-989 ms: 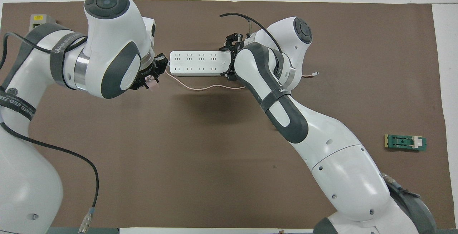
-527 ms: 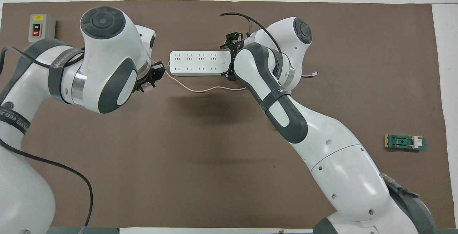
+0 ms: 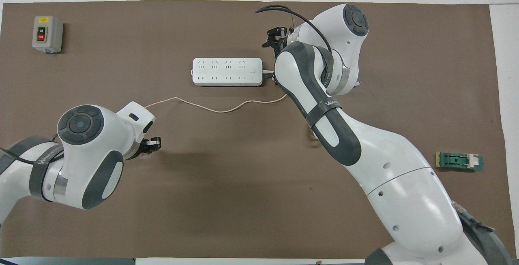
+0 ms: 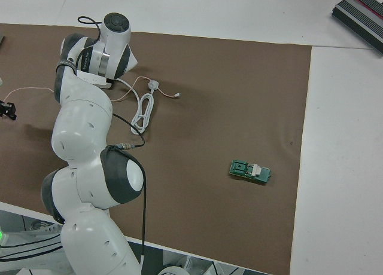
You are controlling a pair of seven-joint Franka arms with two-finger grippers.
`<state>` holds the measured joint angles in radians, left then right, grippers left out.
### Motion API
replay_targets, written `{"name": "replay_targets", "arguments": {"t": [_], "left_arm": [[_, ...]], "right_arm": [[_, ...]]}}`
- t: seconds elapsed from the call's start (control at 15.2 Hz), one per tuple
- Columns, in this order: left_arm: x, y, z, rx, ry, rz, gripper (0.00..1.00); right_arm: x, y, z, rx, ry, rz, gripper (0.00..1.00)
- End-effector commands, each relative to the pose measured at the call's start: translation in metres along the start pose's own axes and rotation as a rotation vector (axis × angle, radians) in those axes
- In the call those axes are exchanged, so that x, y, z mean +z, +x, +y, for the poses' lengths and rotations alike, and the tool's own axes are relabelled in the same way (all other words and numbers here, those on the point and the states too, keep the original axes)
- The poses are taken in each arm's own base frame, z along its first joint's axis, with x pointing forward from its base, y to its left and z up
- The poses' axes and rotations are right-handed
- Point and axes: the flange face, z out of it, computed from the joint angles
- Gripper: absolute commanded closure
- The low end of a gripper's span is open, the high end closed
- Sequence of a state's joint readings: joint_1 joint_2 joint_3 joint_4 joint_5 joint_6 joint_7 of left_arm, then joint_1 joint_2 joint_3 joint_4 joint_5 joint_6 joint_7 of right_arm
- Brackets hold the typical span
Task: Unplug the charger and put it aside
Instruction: 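Lower the charger onto the mat while the right gripper releases the strip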
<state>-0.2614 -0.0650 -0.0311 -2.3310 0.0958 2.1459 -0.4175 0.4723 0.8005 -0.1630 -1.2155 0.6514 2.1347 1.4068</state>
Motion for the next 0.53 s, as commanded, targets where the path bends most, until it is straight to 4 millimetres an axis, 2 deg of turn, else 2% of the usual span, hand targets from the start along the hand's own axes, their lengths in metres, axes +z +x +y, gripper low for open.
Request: {"name": "replay_targets", "arguments": {"t": [0.0, 0.07, 0.13, 0.2, 0.26, 0.33, 0.46], "left_arm": [[0.004, 0.001, -0.017, 0.03, 0.003, 0.024, 0.76], [0.009, 0.004, -0.022, 0.039, 0.002, 0.02, 0.53], [0.013, 0.006, -0.026, 0.043, 0.002, 0.015, 0.26], [0.017, 0.009, -0.032, 0.031, 0.001, 0.01, 0.04], [0.022, 0.013, -0.041, 0.014, -0.001, 0.006, 0.0], [0.025, 0.016, -0.048, 0.024, -0.003, 0.005, 0.0], [0.025, 0.023, -0.082, 0.056, -0.008, -0.001, 0.0]], "right_arm": [[-0.034, 0.002, 0.015, -0.129, -0.08, 0.031, 0.0], [-0.046, 0.01, 0.017, -0.16, -0.102, 0.027, 0.0], [-0.062, 0.017, 0.019, -0.195, -0.122, 0.026, 0.0], [-0.076, 0.024, 0.022, -0.23, -0.151, 0.032, 0.0], [-0.089, 0.03, 0.024, -0.26, -0.177, 0.041, 0.0], [-0.104, 0.035, 0.028, -0.297, -0.2, 0.057, 0.0], [-0.131, 0.04, 0.036, -0.382, -0.26, 0.094, 0.0]]}}
